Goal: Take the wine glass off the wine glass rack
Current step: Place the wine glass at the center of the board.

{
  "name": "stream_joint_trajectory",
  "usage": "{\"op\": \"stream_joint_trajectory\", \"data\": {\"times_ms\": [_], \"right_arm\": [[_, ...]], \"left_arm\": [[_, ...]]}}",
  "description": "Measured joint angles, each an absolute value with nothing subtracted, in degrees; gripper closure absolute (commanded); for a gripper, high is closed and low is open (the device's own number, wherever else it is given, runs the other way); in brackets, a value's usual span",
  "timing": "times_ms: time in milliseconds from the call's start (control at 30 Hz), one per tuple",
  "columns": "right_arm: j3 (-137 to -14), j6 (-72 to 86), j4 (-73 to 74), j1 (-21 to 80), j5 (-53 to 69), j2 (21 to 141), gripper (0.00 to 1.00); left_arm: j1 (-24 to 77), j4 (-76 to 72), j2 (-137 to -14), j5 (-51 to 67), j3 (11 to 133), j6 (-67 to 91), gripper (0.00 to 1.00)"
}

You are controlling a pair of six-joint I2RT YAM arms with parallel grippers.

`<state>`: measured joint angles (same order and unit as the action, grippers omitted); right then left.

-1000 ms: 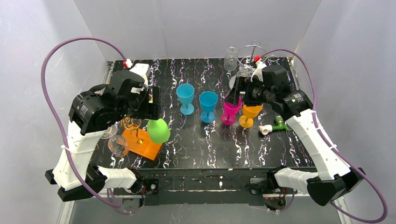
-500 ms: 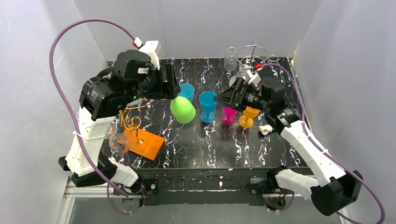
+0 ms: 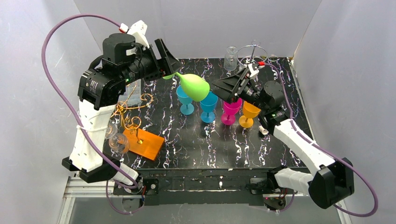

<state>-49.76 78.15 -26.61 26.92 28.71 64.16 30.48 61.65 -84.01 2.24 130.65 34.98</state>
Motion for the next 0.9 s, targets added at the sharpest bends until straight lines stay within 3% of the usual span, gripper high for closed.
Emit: {"op": "stream_joint_trajectory", "data": {"times_ms": [167, 500, 633, 700, 867, 900], "right_arm": [[-49.8, 83.0, -33.6, 27.7, 28.7, 68.4, 0.06], [-49.8, 91.7, -45.6, 28.2, 28.5, 70.8, 0.34], [-49.8, 94.2, -48.3, 28.3, 28.3, 71.1, 0.52], [-49.8, 95.0, -48.7, 28.2, 27.9, 71.3, 0.65], [-50.1, 96.3, -49.5, 28.3, 27.0, 71.2, 0.99], [-50.5, 96.7, -49.8, 28.3, 26.7, 70.9, 0.99]], "left_arm": [[27.6, 58.4, -84.2, 7.1, 129.7, 37.4, 0.44], [22.6, 50.9, -84.1, 16.6, 121.6, 42.2, 0.43], [21.1, 45.3, -83.0, 20.6, 116.1, 45.8, 0.43], [20.4, 42.0, -82.2, 22.3, 113.4, 47.8, 0.41], [19.8, 35.0, -80.0, 24.6, 107.3, 51.9, 0.20], [19.5, 34.1, -79.8, 24.8, 106.4, 52.9, 0.15]]}}
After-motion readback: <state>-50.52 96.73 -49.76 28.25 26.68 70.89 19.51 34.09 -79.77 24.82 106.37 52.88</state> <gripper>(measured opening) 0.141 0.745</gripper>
